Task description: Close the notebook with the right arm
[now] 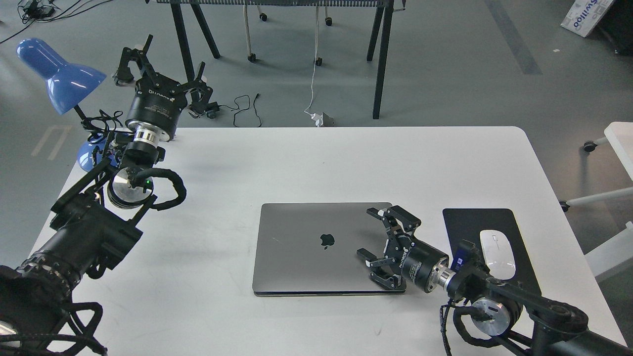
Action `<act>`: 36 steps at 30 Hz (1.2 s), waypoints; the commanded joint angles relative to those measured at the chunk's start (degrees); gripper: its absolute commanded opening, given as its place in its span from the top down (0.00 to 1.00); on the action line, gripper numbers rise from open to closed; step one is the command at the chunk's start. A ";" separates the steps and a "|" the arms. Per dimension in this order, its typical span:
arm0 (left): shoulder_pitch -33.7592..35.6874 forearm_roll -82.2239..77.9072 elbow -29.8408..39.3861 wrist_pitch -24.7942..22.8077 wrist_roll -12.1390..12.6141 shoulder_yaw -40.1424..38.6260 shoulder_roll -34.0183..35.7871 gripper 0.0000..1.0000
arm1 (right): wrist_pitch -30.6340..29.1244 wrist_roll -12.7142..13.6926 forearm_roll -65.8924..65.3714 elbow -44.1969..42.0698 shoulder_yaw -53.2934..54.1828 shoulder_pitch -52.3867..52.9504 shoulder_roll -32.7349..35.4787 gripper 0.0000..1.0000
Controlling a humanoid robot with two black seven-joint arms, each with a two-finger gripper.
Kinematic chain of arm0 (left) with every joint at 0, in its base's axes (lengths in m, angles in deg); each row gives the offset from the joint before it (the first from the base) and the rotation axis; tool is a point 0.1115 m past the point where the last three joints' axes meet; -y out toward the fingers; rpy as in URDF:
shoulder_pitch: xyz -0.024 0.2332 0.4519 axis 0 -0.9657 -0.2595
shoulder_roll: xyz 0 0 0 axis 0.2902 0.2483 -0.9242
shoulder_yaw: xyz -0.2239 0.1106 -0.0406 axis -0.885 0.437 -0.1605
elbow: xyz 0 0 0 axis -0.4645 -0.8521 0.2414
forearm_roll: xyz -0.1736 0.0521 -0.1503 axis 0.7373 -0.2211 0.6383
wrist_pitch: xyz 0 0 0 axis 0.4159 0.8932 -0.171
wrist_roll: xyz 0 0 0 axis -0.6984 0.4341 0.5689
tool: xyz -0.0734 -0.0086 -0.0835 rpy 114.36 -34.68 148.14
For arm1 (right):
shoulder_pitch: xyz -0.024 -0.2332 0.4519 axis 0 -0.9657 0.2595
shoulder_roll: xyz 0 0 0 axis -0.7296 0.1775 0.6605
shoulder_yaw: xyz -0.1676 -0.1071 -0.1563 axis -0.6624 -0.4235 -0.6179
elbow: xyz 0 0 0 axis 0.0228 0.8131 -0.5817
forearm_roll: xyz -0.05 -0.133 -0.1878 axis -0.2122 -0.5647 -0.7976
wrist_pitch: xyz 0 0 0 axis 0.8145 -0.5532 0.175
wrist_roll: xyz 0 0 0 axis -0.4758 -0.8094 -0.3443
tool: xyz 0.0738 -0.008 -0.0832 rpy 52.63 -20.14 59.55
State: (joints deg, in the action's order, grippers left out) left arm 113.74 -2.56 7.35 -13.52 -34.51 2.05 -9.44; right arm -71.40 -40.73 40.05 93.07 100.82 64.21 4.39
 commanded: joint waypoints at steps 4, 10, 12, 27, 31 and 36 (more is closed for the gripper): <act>-0.09 -0.06 0.06 0.00 0.00 0.16 0.00 0.00 | 2.20 0.04 -0.01 -2.91 -0.28 0.04 -0.16 0.00; -0.09 0.02 0.06 0.00 0.00 0.07 0.00 0.00 | 2.29 0.04 0.08 -3.35 -0.11 0.12 -0.42 0.00; -0.09 0.02 0.06 0.00 0.00 -0.02 0.00 0.00 | 2.29 -0.04 0.16 -2.74 -0.11 0.12 -0.42 0.00; -0.09 0.02 0.06 0.00 0.00 0.07 0.00 0.00 | -3.16 -0.49 0.43 5.00 22.02 0.04 1.25 0.00; -0.09 0.02 0.06 0.00 0.00 0.07 0.00 0.00 | -2.46 0.57 1.57 4.47 33.79 1.00 0.64 0.01; -0.09 0.02 0.06 0.00 0.00 -0.02 0.00 0.00 | -1.05 3.38 1.92 -2.63 41.72 5.48 -0.60 0.01</act>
State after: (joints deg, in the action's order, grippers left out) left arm 113.65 -2.54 7.42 -13.51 -34.51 2.10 -9.44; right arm -72.95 -38.51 41.82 95.01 139.23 67.23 4.33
